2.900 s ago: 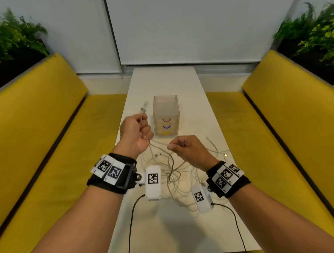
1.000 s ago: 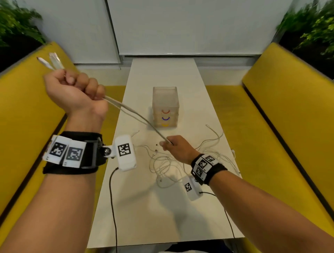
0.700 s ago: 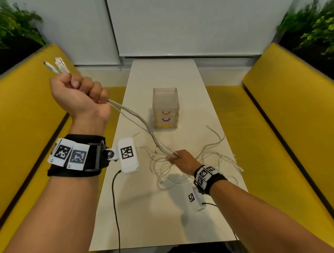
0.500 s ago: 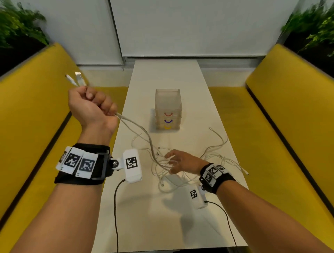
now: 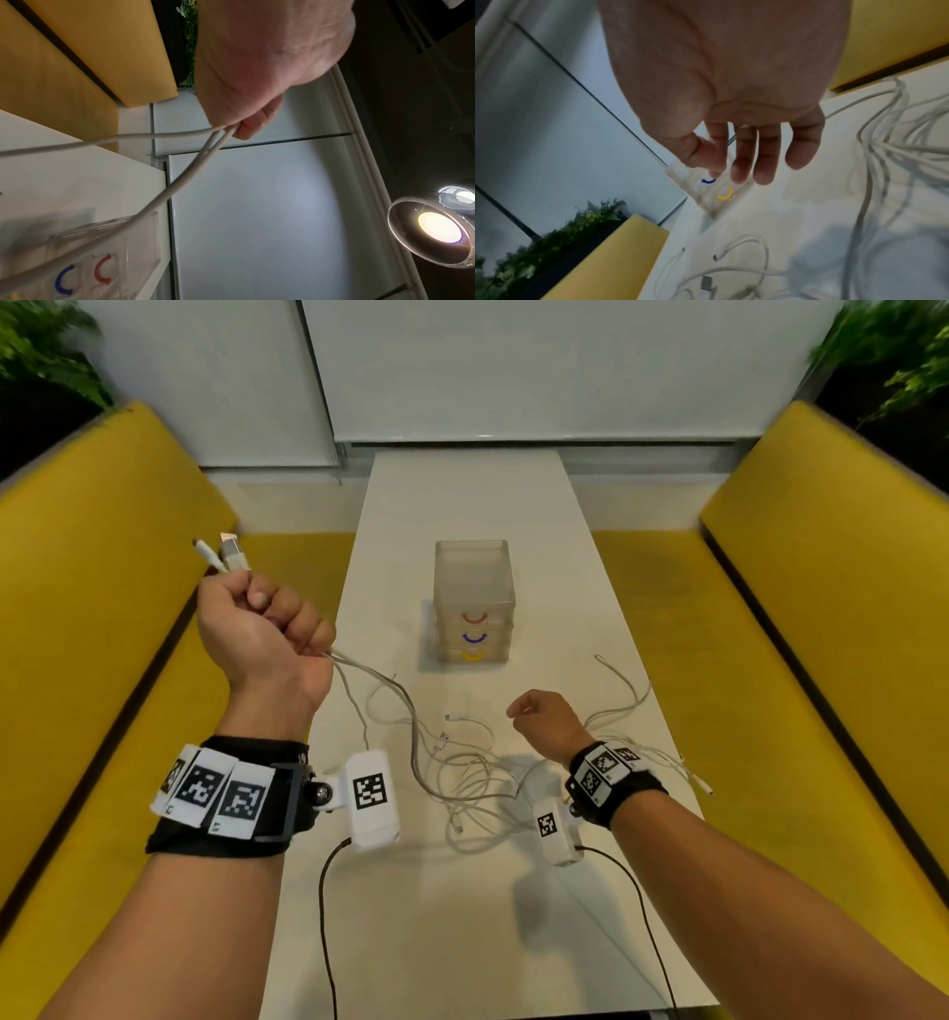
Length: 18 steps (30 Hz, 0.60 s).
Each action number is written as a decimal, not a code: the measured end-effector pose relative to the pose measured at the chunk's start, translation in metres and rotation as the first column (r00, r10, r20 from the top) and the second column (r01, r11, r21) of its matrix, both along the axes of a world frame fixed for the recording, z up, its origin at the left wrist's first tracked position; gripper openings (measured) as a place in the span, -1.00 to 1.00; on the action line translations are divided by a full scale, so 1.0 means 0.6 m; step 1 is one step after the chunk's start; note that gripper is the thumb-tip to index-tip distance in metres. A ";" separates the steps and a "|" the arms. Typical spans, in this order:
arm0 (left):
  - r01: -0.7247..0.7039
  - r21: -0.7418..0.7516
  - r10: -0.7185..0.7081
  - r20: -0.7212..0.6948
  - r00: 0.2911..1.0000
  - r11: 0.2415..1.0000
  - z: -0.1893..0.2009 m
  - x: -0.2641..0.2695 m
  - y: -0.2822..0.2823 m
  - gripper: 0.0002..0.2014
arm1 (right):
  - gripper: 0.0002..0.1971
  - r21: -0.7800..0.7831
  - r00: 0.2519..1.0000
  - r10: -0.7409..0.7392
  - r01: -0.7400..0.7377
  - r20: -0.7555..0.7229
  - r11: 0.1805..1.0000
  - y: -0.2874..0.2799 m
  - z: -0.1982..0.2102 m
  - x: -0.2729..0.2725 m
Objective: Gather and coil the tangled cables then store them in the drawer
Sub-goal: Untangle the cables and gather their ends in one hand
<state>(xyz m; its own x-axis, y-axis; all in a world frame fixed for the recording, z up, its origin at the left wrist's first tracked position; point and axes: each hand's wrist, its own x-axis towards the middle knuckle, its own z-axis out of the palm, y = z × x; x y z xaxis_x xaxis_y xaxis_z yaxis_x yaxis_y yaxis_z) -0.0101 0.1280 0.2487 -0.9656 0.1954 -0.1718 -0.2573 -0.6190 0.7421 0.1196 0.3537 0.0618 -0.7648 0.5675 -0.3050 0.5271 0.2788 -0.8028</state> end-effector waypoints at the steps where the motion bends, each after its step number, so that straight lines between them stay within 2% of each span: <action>1: 0.002 -0.001 -0.002 0.004 1.000 1.000 -0.003 0.001 0.001 -0.65 | -0.88 0.053 0.999 -0.024 0.022 0.042 0.998 0.004 -0.005 0.000; 3: 0.009 -0.003 -0.009 0.011 1.000 1.000 -0.009 0.004 0.002 -0.64 | -0.88 0.150 0.989 -0.083 0.064 0.125 0.987 0.012 -0.013 0.004; 6: 0.028 -0.006 -0.028 0.019 0.999 1.000 -0.015 0.009 0.006 -0.64 | -0.73 0.305 0.939 -0.215 0.129 0.267 0.944 0.036 -0.025 0.019; 9: 0.041 -0.009 -0.041 0.020 0.999 0.999 -0.017 0.012 0.011 -0.65 | -0.53 0.423 0.841 -0.346 0.158 0.416 0.892 0.070 -0.040 0.044; 13: 0.050 -0.010 -0.050 0.021 0.999 0.999 -0.017 0.015 0.015 -0.65 | -0.32 0.516 0.669 -0.469 0.146 0.577 0.844 0.120 -0.056 0.099; 15: 0.055 -0.008 -0.055 0.023 0.998 0.998 -0.018 0.016 0.017 -0.65 | -0.33 0.550 0.604 -0.488 0.096 0.631 0.830 0.139 -0.067 0.127; 18: 0.068 -0.001 -0.068 0.027 0.997 0.998 -0.021 0.017 0.017 -0.65 | -0.53 0.532 0.578 -0.457 0.047 0.676 0.845 0.155 -0.080 0.154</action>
<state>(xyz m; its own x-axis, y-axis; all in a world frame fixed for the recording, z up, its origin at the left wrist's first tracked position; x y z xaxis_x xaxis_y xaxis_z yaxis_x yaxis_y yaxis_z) 0.0000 0.1381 0.2363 -0.9451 0.2601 -0.1978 -0.3186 -0.5983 0.7352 0.2118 0.4468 0.0141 -0.1666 0.9137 -0.3706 0.9718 0.2158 0.0952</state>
